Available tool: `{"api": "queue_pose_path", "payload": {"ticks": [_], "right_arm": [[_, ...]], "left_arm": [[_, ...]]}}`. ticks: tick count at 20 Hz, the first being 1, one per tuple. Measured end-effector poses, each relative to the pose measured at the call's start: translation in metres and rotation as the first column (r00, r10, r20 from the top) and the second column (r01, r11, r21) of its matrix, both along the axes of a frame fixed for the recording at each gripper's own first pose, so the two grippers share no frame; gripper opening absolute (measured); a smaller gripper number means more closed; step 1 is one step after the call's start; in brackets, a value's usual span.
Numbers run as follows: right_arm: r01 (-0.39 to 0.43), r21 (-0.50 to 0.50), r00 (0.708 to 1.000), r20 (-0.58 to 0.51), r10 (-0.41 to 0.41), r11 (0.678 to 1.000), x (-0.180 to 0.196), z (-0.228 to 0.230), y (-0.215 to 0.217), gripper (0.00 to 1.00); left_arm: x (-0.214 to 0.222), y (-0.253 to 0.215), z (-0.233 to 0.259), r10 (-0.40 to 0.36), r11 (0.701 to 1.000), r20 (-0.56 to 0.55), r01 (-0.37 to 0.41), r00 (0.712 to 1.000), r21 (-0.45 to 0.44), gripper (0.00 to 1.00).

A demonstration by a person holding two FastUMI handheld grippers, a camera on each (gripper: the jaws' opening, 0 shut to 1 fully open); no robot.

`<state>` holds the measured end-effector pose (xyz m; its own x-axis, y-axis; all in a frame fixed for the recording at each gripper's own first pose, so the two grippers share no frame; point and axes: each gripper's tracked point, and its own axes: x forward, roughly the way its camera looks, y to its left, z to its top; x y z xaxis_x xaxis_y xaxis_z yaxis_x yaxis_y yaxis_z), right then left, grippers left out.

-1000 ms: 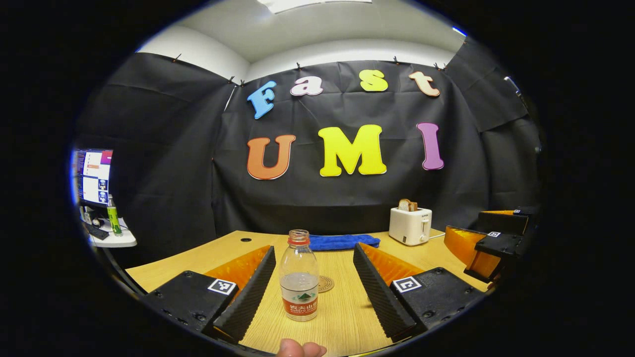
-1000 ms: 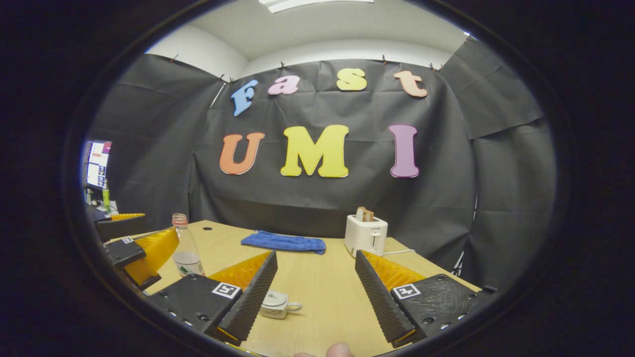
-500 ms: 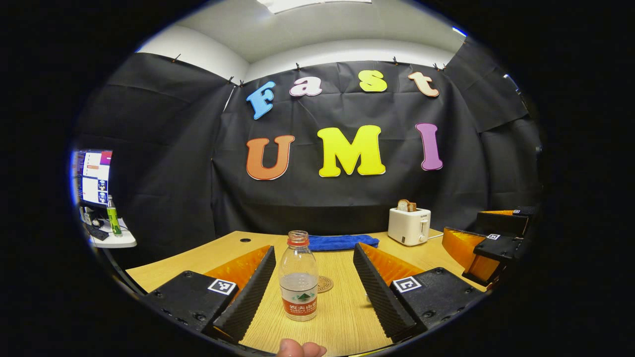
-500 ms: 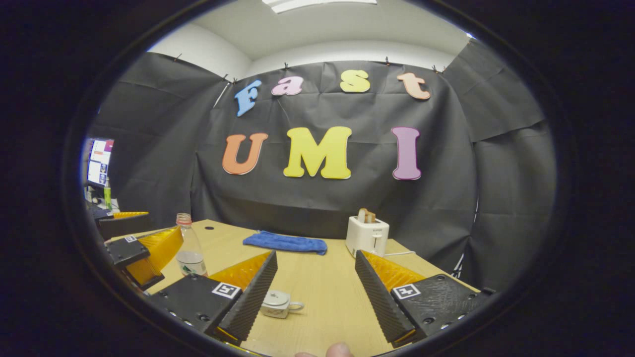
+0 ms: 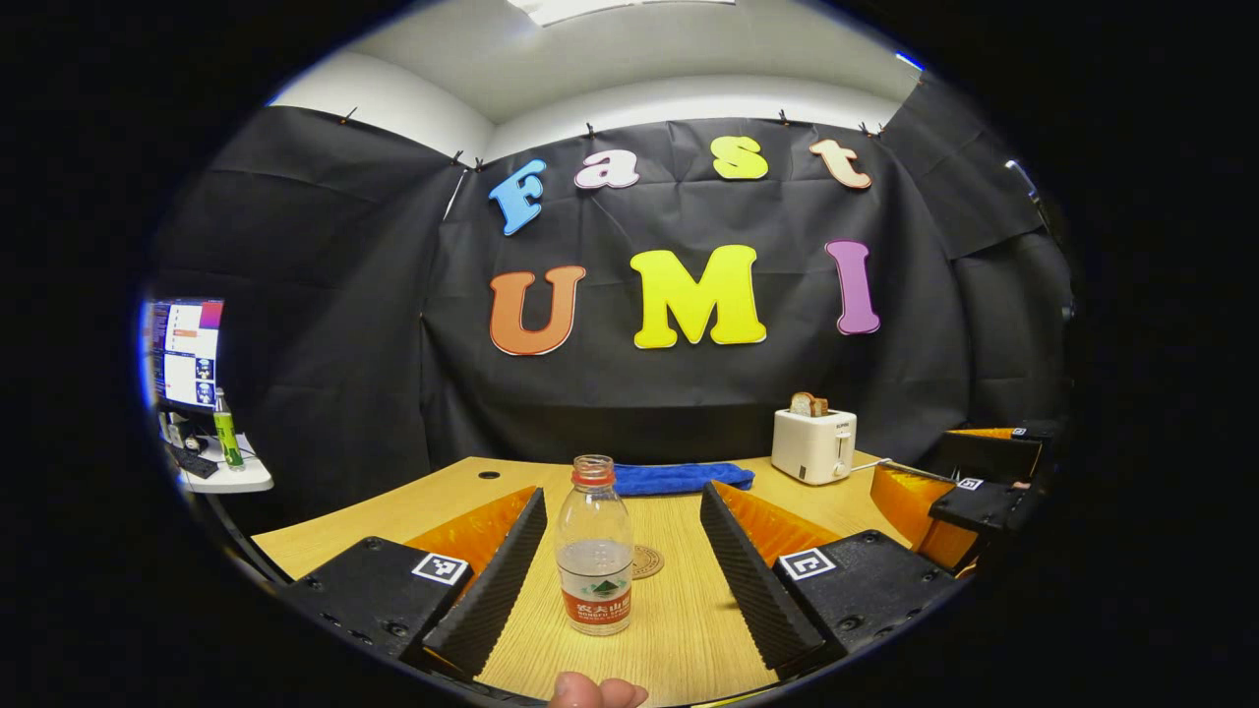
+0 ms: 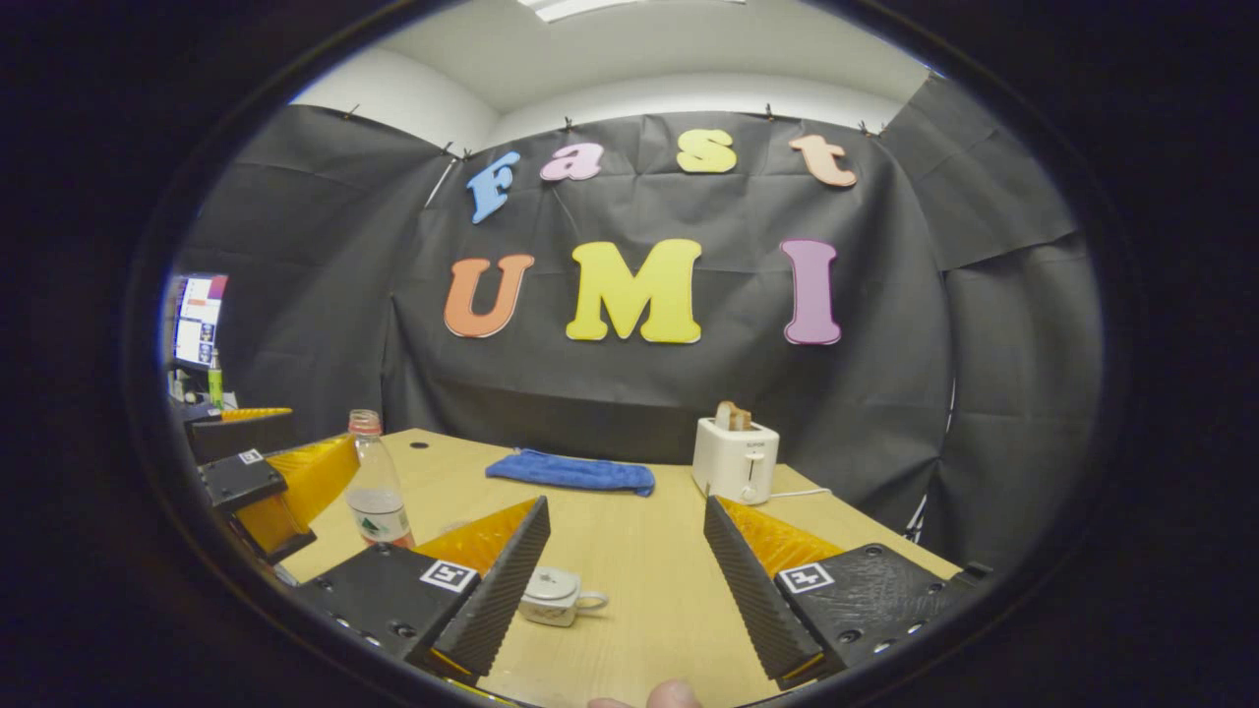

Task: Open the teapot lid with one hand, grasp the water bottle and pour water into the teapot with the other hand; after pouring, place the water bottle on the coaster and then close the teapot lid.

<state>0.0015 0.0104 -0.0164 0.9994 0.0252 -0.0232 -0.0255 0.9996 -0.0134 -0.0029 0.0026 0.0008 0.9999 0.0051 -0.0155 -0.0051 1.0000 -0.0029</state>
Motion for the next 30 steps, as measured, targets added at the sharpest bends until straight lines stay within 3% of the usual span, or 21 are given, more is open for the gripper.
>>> {"api": "queue_pose_path", "payload": {"ticks": [17,21,24,25,26,27,30], "right_arm": [[-0.087,-0.005,0.977,-0.195,0.084,0.996,0.071,-0.1,0.054,0.95],[-0.091,-0.008,0.975,-0.205,0.087,0.996,0.083,-0.104,0.059,0.97],[-0.104,-0.021,0.972,-0.214,0.097,0.994,0.087,-0.108,0.064,0.69],[-0.11,-0.023,0.971,-0.214,0.103,0.994,0.088,-0.107,0.067,0.7],[-0.116,-0.029,0.971,-0.215,0.107,0.993,0.089,-0.108,0.069,0.59],[-0.121,-0.036,0.97,-0.215,0.111,0.992,0.091,-0.109,0.071,0.6],[-0.122,-0.048,0.97,-0.219,0.109,0.991,0.094,-0.111,0.071,0.32]], "left_arm": [[0.0,0.03,0.005,0.058,0.998,-0.011,-0.058,0.998,-0.003,0.99],[0.002,0.037,0.005,0.071,0.997,-0.012,-0.072,0.997,-0.01,0.99],[0.001,0.039,0.004,0.079,0.997,-0.021,-0.08,0.997,-0.011,0.99],[0.002,0.04,0.003,0.081,0.997,-0.022,-0.081,0.996,-0.011,0.99],[0.002,0.041,0.003,0.083,0.996,-0.023,-0.083,0.996,-0.01,0.99],[0.003,0.041,0.002,0.084,0.996,-0.024,-0.084,0.996,-0.008,0.99],[0.003,0.042,0.001,0.085,0.996,-0.027,-0.085,0.996,-0.004,0.99]]}}
